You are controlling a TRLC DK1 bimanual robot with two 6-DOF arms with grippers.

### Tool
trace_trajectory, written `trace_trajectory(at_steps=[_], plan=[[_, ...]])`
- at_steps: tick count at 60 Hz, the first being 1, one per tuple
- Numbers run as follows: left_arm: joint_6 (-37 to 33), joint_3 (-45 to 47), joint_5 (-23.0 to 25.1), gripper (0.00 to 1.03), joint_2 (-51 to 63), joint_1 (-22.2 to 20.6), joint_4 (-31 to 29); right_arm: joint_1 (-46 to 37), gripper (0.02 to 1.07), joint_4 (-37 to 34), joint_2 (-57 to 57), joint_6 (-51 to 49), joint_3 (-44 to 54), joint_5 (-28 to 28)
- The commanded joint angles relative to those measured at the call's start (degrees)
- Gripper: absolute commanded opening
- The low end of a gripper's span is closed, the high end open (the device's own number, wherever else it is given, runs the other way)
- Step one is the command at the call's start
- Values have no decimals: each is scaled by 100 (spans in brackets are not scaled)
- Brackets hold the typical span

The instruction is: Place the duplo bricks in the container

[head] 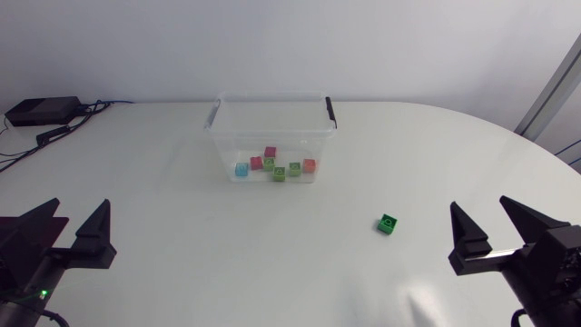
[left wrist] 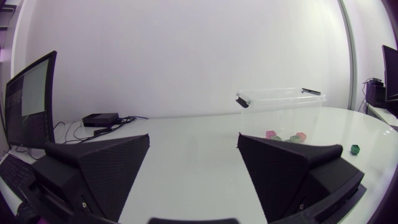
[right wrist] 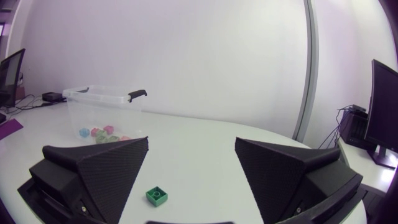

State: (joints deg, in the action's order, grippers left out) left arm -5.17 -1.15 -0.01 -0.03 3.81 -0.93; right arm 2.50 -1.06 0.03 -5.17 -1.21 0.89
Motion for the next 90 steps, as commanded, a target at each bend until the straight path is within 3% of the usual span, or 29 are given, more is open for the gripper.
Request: trace_trajectory(at_steps=[1, 14, 53, 69, 90], plan=[[-98, 106, 45, 99, -67, 49, 58, -22, 103, 36, -38, -318, 121, 17], [-90, 106, 45, 99, -67, 49, 58, 295, 103, -52, 269, -327, 86, 26], [-98, 106, 45, 99, -67, 49, 58, 347, 103, -2197, 5402, 192, -3324, 738], [-98, 106, 45, 99, -67, 49, 58, 356, 103, -2144, 7046, 332, -3649, 606], [-98, 106, 45, 99, -67, 49, 58, 602, 103, -2179, 8390, 570, -4238, 553]])
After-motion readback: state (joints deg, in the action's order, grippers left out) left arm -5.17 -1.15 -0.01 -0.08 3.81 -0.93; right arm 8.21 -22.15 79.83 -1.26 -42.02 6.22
